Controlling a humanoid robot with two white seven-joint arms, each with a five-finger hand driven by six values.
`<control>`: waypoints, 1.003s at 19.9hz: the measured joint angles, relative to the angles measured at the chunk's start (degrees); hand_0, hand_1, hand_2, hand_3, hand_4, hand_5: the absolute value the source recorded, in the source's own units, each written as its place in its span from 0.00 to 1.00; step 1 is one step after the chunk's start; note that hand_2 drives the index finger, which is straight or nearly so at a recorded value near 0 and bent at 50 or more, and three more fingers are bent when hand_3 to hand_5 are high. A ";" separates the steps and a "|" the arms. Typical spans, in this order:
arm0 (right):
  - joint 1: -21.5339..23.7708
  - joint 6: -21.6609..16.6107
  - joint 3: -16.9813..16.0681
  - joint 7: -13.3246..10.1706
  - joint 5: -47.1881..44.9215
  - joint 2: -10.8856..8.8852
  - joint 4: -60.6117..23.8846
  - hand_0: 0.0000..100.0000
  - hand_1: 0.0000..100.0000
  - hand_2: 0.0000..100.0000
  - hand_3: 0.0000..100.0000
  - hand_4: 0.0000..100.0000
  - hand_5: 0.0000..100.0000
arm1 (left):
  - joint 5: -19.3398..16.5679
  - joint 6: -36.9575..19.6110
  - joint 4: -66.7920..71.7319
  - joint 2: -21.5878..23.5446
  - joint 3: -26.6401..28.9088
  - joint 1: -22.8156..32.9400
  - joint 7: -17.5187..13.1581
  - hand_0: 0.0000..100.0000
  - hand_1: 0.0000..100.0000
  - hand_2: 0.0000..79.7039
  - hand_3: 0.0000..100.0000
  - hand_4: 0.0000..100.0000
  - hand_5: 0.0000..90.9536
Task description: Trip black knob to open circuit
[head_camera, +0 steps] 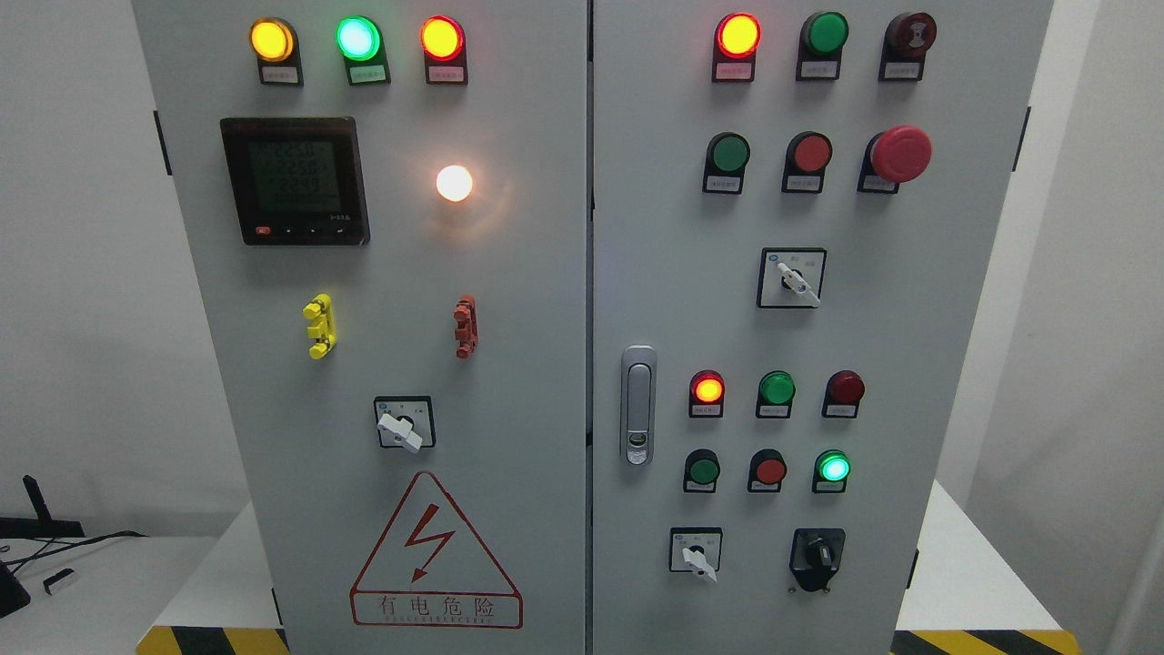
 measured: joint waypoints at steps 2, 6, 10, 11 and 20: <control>1.01 -0.33 -0.22 0.01 -0.30 -0.24 -0.75 0.05 0.04 0.24 0.31 0.29 0.29 | 0.00 0.00 0.00 0.00 0.00 0.00 0.00 0.12 0.39 0.00 0.00 0.00 0.00; 2.22 -0.43 -0.55 0.02 -0.88 -0.55 -1.96 0.03 0.02 0.21 0.27 0.26 0.27 | 0.00 0.00 0.00 0.00 0.00 0.00 0.00 0.12 0.39 0.00 0.00 0.00 0.00; 2.94 -0.45 -0.78 0.04 -1.35 -0.72 -2.82 0.02 0.01 0.20 0.26 0.25 0.26 | 0.00 0.00 0.00 0.00 0.00 0.00 0.00 0.12 0.39 0.00 0.00 0.00 0.00; 3.04 -0.45 -0.84 0.04 -1.48 -0.75 -2.98 0.02 0.00 0.19 0.26 0.25 0.25 | 0.00 0.00 0.00 0.00 0.00 0.00 0.00 0.12 0.39 0.00 0.00 0.00 0.00; 3.50 -0.38 -1.09 0.04 -1.99 -0.87 -3.98 0.01 0.00 0.18 0.26 0.25 0.25 | 0.00 0.00 0.00 -0.03 0.00 0.00 0.00 0.12 0.39 0.00 0.00 0.00 0.00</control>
